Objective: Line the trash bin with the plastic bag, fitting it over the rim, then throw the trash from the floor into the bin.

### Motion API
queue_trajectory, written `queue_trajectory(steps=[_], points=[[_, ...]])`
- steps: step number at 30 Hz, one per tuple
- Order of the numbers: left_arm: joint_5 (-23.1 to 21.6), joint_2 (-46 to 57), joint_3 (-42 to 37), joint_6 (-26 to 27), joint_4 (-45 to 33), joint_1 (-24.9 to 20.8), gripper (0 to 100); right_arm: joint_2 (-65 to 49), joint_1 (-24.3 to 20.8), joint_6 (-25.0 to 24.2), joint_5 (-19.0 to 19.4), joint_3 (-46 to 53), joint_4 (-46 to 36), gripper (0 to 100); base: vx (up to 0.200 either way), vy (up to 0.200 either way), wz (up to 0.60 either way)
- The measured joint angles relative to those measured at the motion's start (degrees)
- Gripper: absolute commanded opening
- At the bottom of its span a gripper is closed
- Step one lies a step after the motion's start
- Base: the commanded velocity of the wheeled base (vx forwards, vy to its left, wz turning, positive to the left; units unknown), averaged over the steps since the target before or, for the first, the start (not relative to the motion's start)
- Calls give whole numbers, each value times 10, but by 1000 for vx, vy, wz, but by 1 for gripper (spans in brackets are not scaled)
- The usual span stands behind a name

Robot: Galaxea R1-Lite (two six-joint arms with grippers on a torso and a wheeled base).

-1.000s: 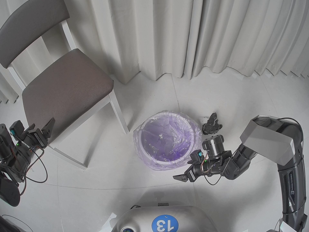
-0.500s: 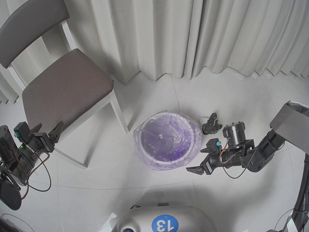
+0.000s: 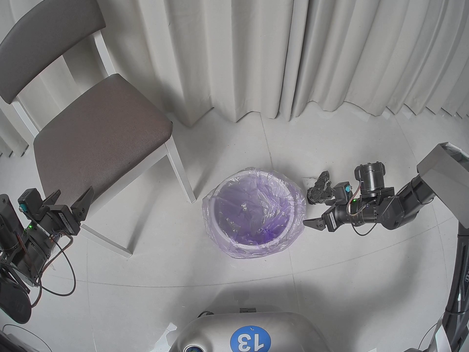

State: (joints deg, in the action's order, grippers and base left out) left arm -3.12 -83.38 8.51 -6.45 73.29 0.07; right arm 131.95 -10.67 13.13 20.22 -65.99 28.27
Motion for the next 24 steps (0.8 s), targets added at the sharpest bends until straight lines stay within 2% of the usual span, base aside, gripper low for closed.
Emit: queue_trajectory(steps=[5,8,19,24], points=[[0,9,-5,0,-1,0,100,68,4,-91,0,-74,0,100,0,0,0],[0,12,-10,-1,-1,0,100,93,4,-109,0,-98,0,100,0,0,0],[-1,16,-22,-5,0,1,100,139,6,-114,-4,-128,2,100,0,0,0],[-4,14,-22,-5,0,1,100,173,7,-115,-40,-166,0,100,0,0,0]])
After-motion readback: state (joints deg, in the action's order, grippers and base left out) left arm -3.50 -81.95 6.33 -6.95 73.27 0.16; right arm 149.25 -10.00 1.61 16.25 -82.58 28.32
